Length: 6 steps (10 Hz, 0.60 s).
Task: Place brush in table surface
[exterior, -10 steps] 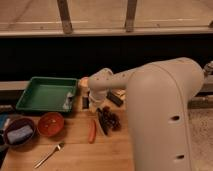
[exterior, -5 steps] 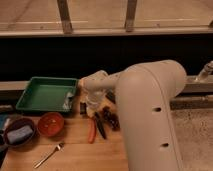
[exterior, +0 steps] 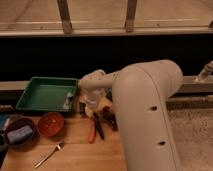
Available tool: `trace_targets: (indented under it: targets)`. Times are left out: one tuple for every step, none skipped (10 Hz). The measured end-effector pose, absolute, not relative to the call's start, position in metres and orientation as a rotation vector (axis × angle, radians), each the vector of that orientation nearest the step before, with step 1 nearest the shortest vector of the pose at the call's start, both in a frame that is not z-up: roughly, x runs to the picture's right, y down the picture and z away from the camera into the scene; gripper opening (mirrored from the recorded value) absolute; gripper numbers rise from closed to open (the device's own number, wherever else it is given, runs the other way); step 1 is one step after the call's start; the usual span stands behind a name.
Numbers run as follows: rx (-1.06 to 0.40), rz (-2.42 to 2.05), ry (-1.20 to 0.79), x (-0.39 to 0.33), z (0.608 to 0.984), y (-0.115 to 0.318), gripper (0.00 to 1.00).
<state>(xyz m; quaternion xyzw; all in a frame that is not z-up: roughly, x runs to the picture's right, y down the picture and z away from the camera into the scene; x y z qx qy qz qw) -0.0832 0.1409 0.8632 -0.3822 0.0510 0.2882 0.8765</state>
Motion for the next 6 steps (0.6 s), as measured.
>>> trace_targets:
  targets:
    - [-0.789, 0.594, 0.105, -0.084, 0.861, 0.137, 0.79]
    - [-0.776, 0.591, 0.099, -0.083, 0.858, 0.132, 0.79]
    - [-0.757, 0.593, 0.095, -0.082, 0.853, 0.123, 0.79]
    - [-0.713, 0.606, 0.092, -0.078, 0.845, 0.108, 0.79]
    - [-0.671, 0.633, 0.085, -0.073, 0.838, 0.095, 0.79]
    - [-0.603, 0.703, 0.057, -0.058, 0.826, 0.072, 0.79]
